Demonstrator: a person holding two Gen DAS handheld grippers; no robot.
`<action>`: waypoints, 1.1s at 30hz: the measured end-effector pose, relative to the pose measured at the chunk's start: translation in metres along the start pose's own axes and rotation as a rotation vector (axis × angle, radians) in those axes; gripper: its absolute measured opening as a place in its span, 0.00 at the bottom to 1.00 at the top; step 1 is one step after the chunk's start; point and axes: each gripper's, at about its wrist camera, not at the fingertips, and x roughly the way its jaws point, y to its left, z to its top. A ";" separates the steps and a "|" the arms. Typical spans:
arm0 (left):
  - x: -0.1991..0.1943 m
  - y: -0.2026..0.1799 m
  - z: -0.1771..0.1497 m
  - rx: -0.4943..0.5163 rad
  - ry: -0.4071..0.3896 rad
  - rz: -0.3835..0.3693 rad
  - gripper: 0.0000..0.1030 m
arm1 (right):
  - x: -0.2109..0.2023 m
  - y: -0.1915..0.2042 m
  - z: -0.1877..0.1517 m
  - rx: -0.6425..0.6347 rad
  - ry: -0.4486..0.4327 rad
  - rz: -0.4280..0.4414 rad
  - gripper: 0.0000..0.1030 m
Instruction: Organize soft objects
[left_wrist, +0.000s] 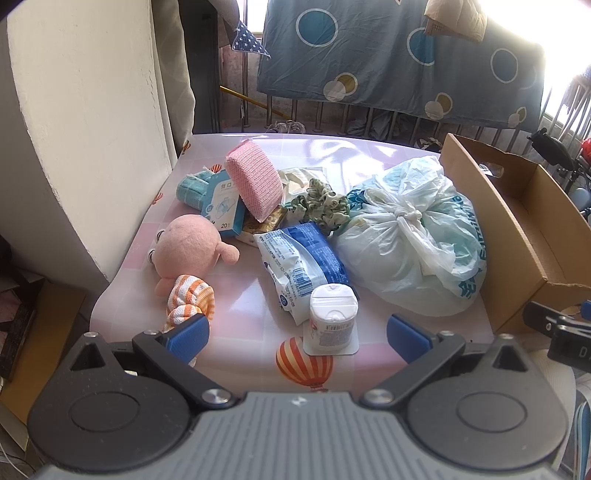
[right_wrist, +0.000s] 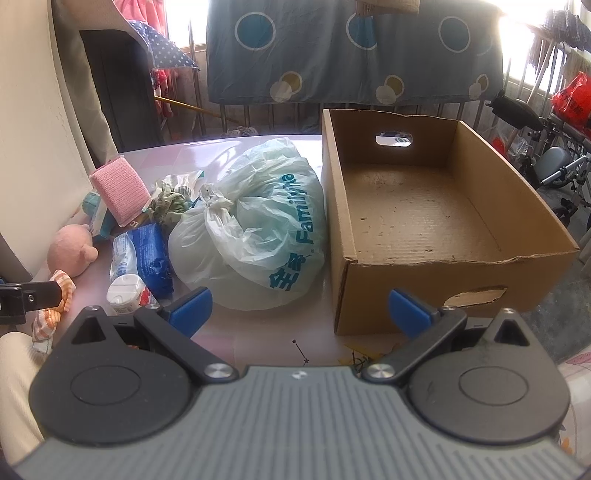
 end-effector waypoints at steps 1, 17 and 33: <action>0.000 0.000 0.000 0.000 0.001 0.001 1.00 | 0.000 0.000 0.000 0.000 0.001 0.000 0.99; 0.002 0.003 -0.002 0.001 0.004 0.001 1.00 | 0.006 -0.001 0.000 0.016 0.019 0.016 0.99; 0.019 -0.001 0.001 0.018 0.037 0.020 1.00 | 0.024 -0.005 -0.001 0.044 0.047 0.048 0.99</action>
